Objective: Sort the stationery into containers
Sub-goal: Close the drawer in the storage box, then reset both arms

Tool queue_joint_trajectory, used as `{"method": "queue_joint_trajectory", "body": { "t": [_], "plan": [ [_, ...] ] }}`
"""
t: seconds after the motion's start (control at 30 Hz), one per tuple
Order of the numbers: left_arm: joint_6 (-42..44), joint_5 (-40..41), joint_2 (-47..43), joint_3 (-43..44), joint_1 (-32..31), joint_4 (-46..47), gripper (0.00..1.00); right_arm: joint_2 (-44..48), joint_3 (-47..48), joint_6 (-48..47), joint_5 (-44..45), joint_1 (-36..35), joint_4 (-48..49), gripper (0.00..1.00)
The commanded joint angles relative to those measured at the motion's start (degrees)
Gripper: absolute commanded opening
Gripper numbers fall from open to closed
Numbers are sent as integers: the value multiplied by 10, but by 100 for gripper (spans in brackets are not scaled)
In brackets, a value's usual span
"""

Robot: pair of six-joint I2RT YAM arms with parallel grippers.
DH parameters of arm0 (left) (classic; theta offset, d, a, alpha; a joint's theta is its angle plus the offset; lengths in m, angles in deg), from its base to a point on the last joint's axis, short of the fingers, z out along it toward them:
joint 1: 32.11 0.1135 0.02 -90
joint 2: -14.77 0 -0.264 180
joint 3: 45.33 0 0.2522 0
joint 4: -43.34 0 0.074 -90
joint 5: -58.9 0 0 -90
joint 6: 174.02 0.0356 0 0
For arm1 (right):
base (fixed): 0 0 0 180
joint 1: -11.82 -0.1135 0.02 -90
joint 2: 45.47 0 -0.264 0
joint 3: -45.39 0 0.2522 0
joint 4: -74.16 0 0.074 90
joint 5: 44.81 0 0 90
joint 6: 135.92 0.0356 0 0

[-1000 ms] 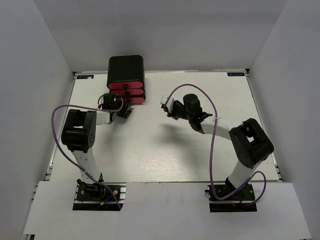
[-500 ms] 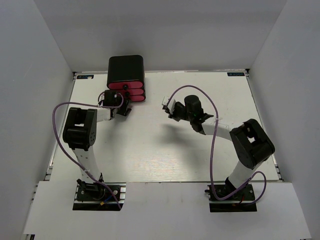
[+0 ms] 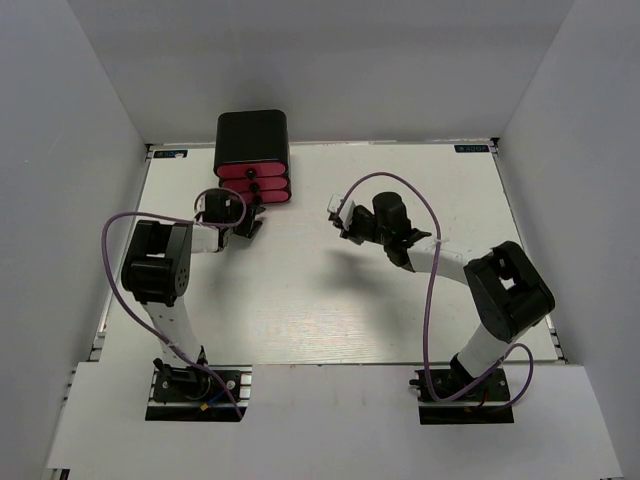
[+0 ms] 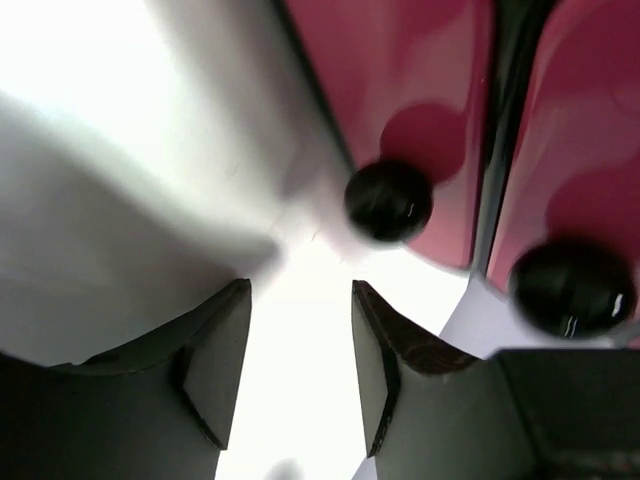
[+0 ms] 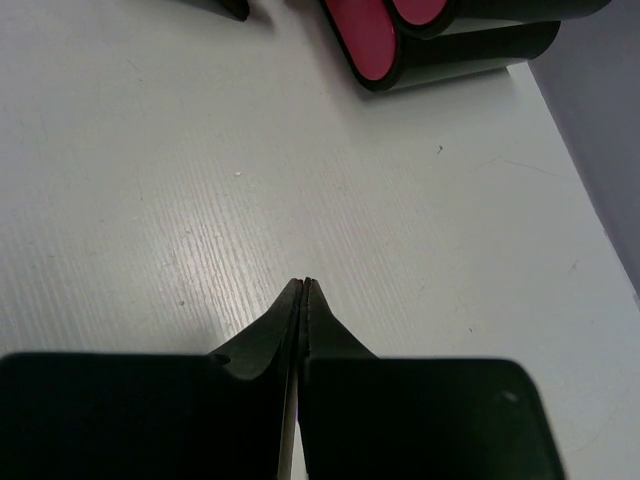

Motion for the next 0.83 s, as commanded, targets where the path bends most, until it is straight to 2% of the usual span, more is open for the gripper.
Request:
{"method": "queue_joint_trajectory", "body": {
  "t": [0.0, 0.13, 0.17, 0.2, 0.23, 0.3, 0.33, 0.4, 0.43, 0.47, 0.57, 0.63, 0.67, 0.8],
  "plan": [
    [43, -22, -44, -48, 2, 24, 56, 27, -8, -2, -12, 1, 9, 0],
    [89, -61, -81, -78, 2, 57, 62, 35, -13, -1, -10, 3, 5, 0],
    [119, -71, -101, -88, 2, 57, 66, 37, -14, 0, -8, 3, 4, 0],
    [135, -87, -113, -94, 2, 57, 66, 42, -14, 2, -8, 2, -5, 5],
    [154, -97, -127, -110, 2, 47, 73, 43, -13, 8, -3, 5, -10, 24],
    [203, -114, -180, -135, 2, 41, 96, 55, -9, 25, -4, 6, -31, 44],
    [219, -121, -201, -169, 2, 36, 100, 59, -11, 45, -5, 11, -36, 62],
    [264, -127, -275, -214, 2, 16, 100, 79, -7, 78, -9, 13, -67, 72],
    [280, -127, -303, -228, 2, 7, 100, 84, -7, 89, 13, 13, -69, 90],
    [295, -111, -332, -238, -5, -20, 100, 97, -7, 144, 31, 13, -74, 90],
    [335, -105, -450, -282, -5, -55, 100, 114, 20, 214, 87, 12, -132, 90],
    [351, -96, -509, -308, -5, -63, 100, 125, 44, 237, 121, 13, -180, 90],
    [351, -88, -562, -316, -5, -76, 100, 135, 47, 240, 129, 14, -184, 90],
    [351, -65, -665, -347, -5, -91, 100, 163, 29, 237, 148, 13, -177, 90]
  ]
}}
